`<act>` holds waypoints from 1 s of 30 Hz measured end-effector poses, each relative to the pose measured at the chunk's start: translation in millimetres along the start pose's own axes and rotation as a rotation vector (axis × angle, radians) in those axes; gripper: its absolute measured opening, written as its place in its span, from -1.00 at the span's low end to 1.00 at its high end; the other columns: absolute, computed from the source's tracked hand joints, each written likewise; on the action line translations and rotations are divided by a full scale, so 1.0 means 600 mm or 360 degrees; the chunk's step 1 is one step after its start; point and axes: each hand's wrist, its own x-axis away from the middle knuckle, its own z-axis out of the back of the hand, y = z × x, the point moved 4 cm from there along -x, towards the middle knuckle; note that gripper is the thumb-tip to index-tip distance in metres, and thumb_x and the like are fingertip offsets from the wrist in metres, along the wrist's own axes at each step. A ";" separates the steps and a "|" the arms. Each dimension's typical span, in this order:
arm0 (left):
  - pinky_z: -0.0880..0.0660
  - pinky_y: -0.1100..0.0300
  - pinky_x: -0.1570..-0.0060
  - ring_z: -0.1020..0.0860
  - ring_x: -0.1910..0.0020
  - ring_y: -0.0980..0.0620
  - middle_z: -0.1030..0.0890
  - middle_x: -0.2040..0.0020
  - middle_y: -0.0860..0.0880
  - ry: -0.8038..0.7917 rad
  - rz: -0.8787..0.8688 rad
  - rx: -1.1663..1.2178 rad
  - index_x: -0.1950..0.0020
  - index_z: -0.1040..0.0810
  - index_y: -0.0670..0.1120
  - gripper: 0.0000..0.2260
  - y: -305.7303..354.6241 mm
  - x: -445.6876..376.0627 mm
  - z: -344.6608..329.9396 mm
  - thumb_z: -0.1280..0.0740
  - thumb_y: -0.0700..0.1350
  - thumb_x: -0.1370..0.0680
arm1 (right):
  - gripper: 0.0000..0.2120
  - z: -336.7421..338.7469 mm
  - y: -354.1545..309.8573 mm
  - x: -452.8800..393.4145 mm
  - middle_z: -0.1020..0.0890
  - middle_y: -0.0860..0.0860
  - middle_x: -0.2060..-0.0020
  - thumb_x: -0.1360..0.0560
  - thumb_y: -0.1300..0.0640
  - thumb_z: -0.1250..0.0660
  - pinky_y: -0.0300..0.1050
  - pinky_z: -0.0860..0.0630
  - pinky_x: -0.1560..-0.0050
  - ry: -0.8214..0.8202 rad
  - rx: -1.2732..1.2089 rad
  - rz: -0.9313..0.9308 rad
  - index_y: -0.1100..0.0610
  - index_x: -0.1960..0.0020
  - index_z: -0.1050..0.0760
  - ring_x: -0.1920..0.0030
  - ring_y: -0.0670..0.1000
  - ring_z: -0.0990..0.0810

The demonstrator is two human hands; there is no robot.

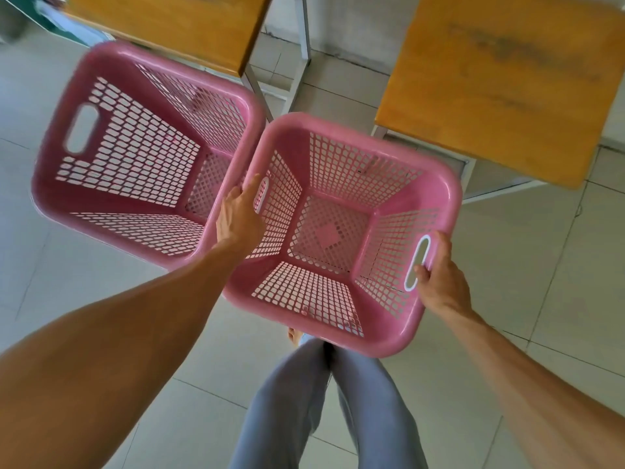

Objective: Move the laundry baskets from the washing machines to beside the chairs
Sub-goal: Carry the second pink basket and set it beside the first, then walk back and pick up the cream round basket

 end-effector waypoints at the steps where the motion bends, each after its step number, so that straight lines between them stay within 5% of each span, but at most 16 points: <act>1: -0.61 0.02 0.29 -0.59 0.00 -0.11 -0.54 -0.18 -0.10 0.0009 0.0022 0.0025 -0.55 -0.21 0.21 -0.15 0.001 0.004 -0.003 -0.26 -0.42 -0.37 | -0.35 -0.001 0.000 0.002 -0.63 0.26 -0.09 -0.61 0.17 -0.29 0.00 -0.45 0.12 0.0011 -0.0006 0.0001 -0.19 -0.52 -0.02 -0.02 0.31 -0.65; 4: -0.62 -0.10 0.08 -0.55 -0.12 -0.15 -0.51 -0.24 -0.09 0.0011 0.0037 0.0079 -0.54 -0.26 0.14 -0.20 0.005 0.008 -0.007 -0.26 -0.38 -0.35 | -0.35 0.001 -0.005 0.002 -0.63 0.23 -0.15 -0.61 0.17 -0.29 0.04 -0.49 0.08 0.0070 -0.0029 0.0018 -0.19 -0.53 -0.05 -0.06 0.30 -0.64; 13: -0.61 -0.17 0.00 -0.34 -0.45 -0.16 -0.29 -0.53 -0.03 -0.0121 -0.0040 -0.0018 -0.58 -0.19 0.05 -0.20 0.029 0.032 0.001 -0.25 -0.39 -0.38 | -0.35 0.012 -0.011 0.009 -0.57 0.12 -0.27 -0.60 0.15 -0.28 0.09 -0.51 0.02 0.0106 0.0054 0.0066 -0.17 -0.56 -0.07 -0.12 0.26 -0.63; 19: -0.48 -0.24 -0.26 -0.22 -0.54 -0.19 -0.20 -0.59 -0.13 -0.0197 -0.0191 -0.0010 -0.56 -0.24 -0.07 -0.30 0.109 0.099 0.028 -0.28 -0.38 -0.43 | -0.54 0.040 -0.035 0.069 -0.52 0.13 -0.35 -0.63 0.14 -0.25 0.06 -0.50 -0.06 0.0028 0.0137 0.0077 0.12 -0.50 -0.26 -0.25 0.22 -0.56; 30: -0.49 -0.24 -0.20 -0.36 -0.38 -0.32 -0.30 -0.49 -0.25 -0.0548 -0.0614 0.0001 -0.27 -0.48 -0.04 -0.59 0.284 0.301 0.105 -0.28 -0.25 -0.42 | -0.63 0.133 -0.093 0.281 -0.63 0.09 -0.19 -0.66 0.10 -0.21 0.01 -0.55 0.00 0.0228 0.0007 0.0226 0.14 -0.44 -0.37 -0.14 0.14 -0.61</act>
